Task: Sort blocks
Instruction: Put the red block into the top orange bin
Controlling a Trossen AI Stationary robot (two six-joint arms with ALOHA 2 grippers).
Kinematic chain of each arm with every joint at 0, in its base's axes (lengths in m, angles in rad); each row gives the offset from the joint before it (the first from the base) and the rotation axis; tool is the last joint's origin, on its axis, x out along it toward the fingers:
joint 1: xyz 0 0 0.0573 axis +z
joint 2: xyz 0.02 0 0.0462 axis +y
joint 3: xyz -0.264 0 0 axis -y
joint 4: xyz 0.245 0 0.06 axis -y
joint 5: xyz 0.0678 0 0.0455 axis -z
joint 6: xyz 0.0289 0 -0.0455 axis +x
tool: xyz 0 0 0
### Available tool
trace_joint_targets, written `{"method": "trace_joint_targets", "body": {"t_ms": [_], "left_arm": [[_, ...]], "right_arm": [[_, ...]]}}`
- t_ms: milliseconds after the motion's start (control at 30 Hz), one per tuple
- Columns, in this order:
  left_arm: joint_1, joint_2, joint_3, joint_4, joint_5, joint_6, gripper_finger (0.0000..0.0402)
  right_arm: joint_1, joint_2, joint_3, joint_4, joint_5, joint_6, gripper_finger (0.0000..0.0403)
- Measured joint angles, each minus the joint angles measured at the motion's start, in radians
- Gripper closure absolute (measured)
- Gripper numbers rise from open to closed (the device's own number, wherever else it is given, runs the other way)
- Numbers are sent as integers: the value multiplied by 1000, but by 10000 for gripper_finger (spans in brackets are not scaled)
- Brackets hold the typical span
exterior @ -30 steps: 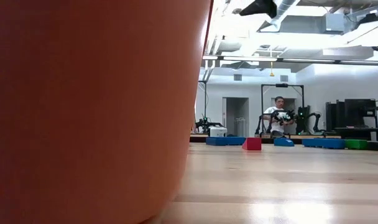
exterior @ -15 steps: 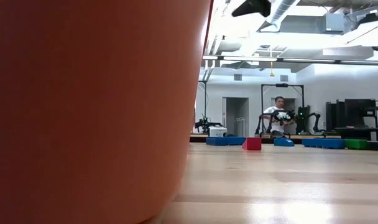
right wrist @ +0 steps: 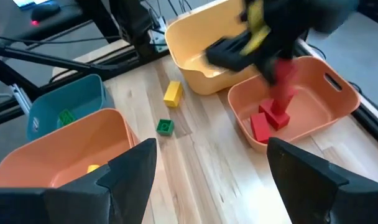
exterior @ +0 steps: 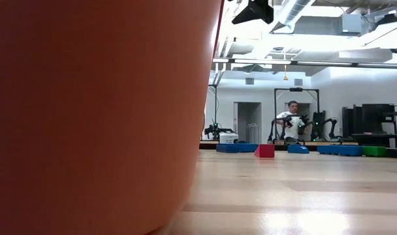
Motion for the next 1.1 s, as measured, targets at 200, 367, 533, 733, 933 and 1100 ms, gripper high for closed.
{"method": "trace_joint_targets", "body": {"t_ms": [200, 367, 533, 733, 933, 1100], "left_arm": [[-73, 0, 0, -69, -22, 40, 271], [-98, 23, -8, -91, -41, 42, 271], [-119, 60, -8, -81, -66, 41, 271], [-128, 94, -8, -75, -104, 40, 271], [-134, 128, -10, -95, -115, 45, 271], [-136, 148, -10, -133, -118, 37, 264]], "right_arm": [[-15, -63, 0, -3, 21, -1, 88], [-28, -86, 0, 0, 25, -8, 88], [-20, -88, 0, 1, 25, -8, 88], [3, -88, 0, 8, 27, -8, 88], [1, -88, 0, 24, 28, -11, 88], [2, -88, 0, 23, 29, -12, 88]]}}
